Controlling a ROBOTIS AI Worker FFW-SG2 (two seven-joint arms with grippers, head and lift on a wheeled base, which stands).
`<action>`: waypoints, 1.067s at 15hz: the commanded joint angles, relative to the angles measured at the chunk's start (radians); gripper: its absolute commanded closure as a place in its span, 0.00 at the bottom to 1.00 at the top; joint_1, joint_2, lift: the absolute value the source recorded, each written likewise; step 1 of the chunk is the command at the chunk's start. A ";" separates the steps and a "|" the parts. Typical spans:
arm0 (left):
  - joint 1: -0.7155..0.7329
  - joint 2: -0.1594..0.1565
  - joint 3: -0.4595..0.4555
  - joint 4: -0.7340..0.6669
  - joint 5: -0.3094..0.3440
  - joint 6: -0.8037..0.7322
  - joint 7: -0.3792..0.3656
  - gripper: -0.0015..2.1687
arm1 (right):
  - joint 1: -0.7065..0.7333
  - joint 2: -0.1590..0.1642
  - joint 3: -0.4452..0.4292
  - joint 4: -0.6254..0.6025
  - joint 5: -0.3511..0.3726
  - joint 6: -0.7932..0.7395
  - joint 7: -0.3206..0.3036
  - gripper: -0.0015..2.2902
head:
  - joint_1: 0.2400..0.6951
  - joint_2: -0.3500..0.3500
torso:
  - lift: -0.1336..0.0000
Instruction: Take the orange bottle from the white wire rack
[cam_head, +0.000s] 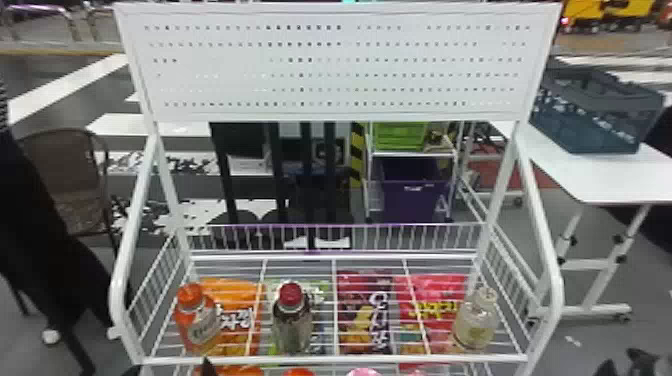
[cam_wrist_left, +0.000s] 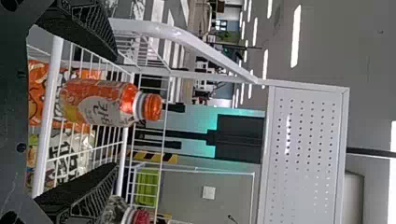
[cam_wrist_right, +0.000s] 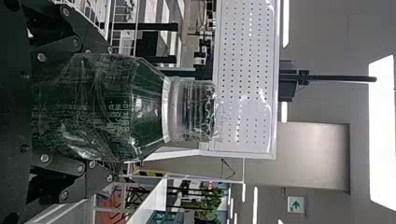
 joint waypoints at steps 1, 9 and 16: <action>-0.081 0.000 -0.038 0.130 -0.002 -0.045 -0.001 0.04 | 0.004 0.001 -0.003 -0.002 0.000 0.000 0.000 0.40 | 0.57 0.50 | 1.00; -0.354 -0.012 -0.078 0.446 0.002 -0.085 -0.007 0.04 | 0.029 0.001 -0.018 -0.009 -0.002 -0.021 0.000 0.40 | 0.57 0.50 | 1.00; -0.472 -0.003 -0.076 0.555 0.010 -0.073 -0.027 0.12 | 0.063 0.001 -0.038 -0.026 -0.008 -0.064 0.000 0.40 | 0.57 0.50 | 1.00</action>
